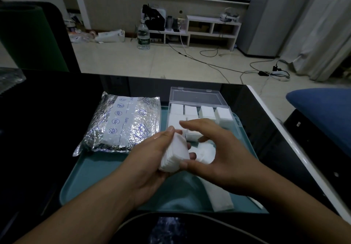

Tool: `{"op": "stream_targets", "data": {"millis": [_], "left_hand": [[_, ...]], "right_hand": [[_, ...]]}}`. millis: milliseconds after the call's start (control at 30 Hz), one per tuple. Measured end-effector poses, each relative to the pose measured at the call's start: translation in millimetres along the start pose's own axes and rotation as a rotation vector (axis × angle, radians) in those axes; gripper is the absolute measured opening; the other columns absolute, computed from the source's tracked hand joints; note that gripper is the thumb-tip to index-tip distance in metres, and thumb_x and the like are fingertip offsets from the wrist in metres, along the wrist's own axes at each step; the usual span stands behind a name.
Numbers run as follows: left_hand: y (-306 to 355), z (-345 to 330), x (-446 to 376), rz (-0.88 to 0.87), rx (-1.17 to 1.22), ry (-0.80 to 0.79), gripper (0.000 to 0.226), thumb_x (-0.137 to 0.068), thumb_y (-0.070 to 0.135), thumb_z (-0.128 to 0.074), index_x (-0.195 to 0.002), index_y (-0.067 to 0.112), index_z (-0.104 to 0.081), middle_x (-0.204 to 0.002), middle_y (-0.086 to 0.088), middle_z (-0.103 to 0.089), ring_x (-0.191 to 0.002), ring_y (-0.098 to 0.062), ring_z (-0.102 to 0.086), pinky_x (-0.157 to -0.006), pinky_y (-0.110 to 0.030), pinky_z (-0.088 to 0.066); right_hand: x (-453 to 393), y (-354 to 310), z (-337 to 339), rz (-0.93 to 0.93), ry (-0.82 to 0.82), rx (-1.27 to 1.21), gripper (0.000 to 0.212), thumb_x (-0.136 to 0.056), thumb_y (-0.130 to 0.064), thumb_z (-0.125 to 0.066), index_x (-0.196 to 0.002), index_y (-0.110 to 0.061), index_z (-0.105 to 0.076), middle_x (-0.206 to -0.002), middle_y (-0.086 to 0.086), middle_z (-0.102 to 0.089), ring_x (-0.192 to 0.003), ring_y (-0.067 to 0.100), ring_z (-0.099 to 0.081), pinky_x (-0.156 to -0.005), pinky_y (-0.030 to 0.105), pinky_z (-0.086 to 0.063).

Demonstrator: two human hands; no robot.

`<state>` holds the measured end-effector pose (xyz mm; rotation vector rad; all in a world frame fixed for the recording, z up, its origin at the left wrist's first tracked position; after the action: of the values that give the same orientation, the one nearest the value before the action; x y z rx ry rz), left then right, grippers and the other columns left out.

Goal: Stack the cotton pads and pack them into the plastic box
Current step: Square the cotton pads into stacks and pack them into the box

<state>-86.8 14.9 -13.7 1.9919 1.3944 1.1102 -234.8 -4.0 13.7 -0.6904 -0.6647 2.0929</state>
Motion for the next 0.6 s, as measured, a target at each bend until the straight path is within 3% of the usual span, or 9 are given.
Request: {"op": "stream_targets", "data": {"millis": [67,133,233,367,500,600], "left_hand": [[-0.7,-1.4,0.8,0.005,-0.022,-0.014,0.051,-0.080,0.034,-0.058,-0.121,0.004,-0.061,-0.103,-0.025,-0.069,-0.077,-0.035,-0.071,-0.054,-0.034,-0.057],[-1.6,-2.1,1.5,0.014,-0.029,-0.032,0.050,-0.081,0.034,-0.058,-0.121,0.004,-0.061,-0.106,-0.027,-0.068,-0.080,-0.037,-0.071,-0.055,-0.034,-0.057],[-1.9,-3.4,2.0,0.026,-0.035,-0.062,0.049,-0.082,0.035,-0.058,-0.122,0.006,-0.062,-0.106,-0.026,-0.070,-0.081,-0.036,-0.072,-0.059,-0.035,-0.058],[-3.4,-6.9,3.2,0.060,-0.024,-0.083,0.051,-0.080,0.037,-0.056,-0.120,0.006,-0.062,-0.096,-0.024,-0.073,-0.079,-0.037,-0.073,-0.062,-0.037,-0.062],[-4.1,-8.6,2.4,0.078,-0.038,-0.080,0.052,-0.081,0.038,-0.054,-0.122,0.006,-0.062,-0.096,-0.024,-0.072,-0.078,-0.036,-0.072,-0.066,-0.039,-0.062],[-3.2,-7.3,2.2,0.045,-0.055,-0.069,0.045,-0.087,0.035,-0.052,-0.123,0.010,-0.062,-0.103,-0.021,-0.072,-0.078,-0.033,-0.073,-0.076,-0.043,-0.058]], "right_hand": [[0.8,2.4,-3.4,-0.041,-0.064,0.017,0.083,-0.074,-0.045,-0.079,-0.144,-0.040,-0.036,-0.139,-0.026,-0.043,-0.130,-0.007,-0.037,-0.106,0.020,-0.037],[1.9,2.2,-6.8,-0.061,-0.089,0.014,0.087,-0.074,-0.043,-0.080,-0.146,-0.043,-0.031,-0.140,-0.028,-0.041,-0.129,-0.011,-0.036,-0.107,0.017,-0.034],[1.5,1.3,-5.5,-0.086,-0.064,-0.042,0.086,-0.073,-0.038,-0.082,-0.144,-0.044,-0.034,-0.135,-0.028,-0.047,-0.123,-0.014,-0.041,-0.102,0.010,-0.035],[-0.4,1.8,-2.6,-0.091,-0.050,-0.108,0.088,-0.070,-0.031,-0.085,-0.144,-0.039,-0.038,-0.128,-0.022,-0.056,-0.120,-0.007,-0.049,-0.104,0.019,-0.041],[0.3,1.9,-4.4,-0.093,-0.043,-0.148,0.087,-0.069,-0.028,-0.087,-0.142,-0.039,-0.041,-0.122,-0.017,-0.058,-0.116,-0.006,-0.051,-0.092,0.010,-0.045],[0.5,1.2,-5.3,-0.075,-0.044,-0.106,0.089,-0.069,-0.035,-0.086,-0.144,-0.040,-0.038,-0.124,-0.021,-0.057,-0.119,-0.006,-0.050,-0.102,0.016,-0.042]]}}
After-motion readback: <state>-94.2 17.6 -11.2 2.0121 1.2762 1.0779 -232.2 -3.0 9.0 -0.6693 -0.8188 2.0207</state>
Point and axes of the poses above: each hand's wrist, its own x-axis away from the middle knuckle, its own z-axis out of the back of the hand, y = z × x, the point moved 3 cm from there along -x, towards the middle knuckle
